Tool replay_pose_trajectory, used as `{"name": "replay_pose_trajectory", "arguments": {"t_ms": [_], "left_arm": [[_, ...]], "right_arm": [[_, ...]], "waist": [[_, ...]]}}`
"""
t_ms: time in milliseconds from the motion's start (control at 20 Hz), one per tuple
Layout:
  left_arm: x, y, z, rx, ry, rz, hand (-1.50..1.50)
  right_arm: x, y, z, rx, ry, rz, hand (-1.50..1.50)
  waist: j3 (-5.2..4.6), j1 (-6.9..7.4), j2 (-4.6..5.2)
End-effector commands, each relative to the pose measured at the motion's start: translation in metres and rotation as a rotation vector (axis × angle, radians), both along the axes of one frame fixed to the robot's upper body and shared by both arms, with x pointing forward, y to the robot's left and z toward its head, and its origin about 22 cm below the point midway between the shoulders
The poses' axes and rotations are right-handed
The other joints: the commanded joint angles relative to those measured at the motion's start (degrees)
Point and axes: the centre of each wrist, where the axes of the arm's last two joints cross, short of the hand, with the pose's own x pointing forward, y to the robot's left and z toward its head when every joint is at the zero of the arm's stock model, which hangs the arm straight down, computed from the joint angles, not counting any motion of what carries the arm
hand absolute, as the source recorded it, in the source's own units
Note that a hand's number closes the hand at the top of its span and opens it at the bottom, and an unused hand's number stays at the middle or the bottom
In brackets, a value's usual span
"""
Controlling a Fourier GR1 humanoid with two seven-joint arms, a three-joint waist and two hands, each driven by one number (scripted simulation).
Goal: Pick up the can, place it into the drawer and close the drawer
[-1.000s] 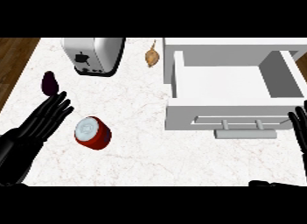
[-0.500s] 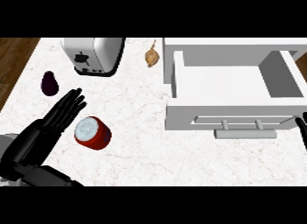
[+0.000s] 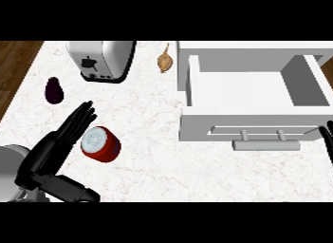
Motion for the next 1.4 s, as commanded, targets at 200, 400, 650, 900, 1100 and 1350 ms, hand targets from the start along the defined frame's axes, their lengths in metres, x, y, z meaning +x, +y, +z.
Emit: {"name": "replay_pose_trajectory", "arguments": {"t_ms": [200, 400, 650, 900, 1100, 1350], "left_arm": [[-0.001, 0.031, -0.031, 0.018, 0.005, 0.032, -1.50], [0.010, 0.016, -0.032, 0.028, 0.025, 0.049, -1.50], [0.022, 0.028, -0.065, 0.044, 0.016, 0.054, -1.50], [0.012, 0.057, -0.075, 0.031, 0.026, 0.047, -1.50], [0.016, 0.058, -0.099, 0.052, 0.036, 0.058, -1.50], [0.020, 0.054, -0.119, 0.046, 0.052, 0.063, -1.50]], "right_arm": [[0.002, 0.000, -0.004, -0.016, -0.012, -0.002, -1.50], [0.014, 0.003, 0.004, -0.001, -0.008, 0.000, -1.50], [0.004, -0.014, -0.011, -0.009, -0.011, -0.002, -1.50], [0.004, -0.007, 0.004, -0.013, -0.015, 0.004, -1.50], [-0.005, -0.005, 0.009, -0.008, -0.011, -0.001, -1.50], [-0.021, 0.003, -0.007, -0.005, -0.038, 0.001, -1.50]], "waist": [[0.00, 0.08, 0.00], [0.01, 0.11, 0.00], [0.01, -0.09, 0.03], [0.00, -0.02, 0.00], [-0.01, -0.14, 0.02], [-0.01, -0.33, 0.01]]}}
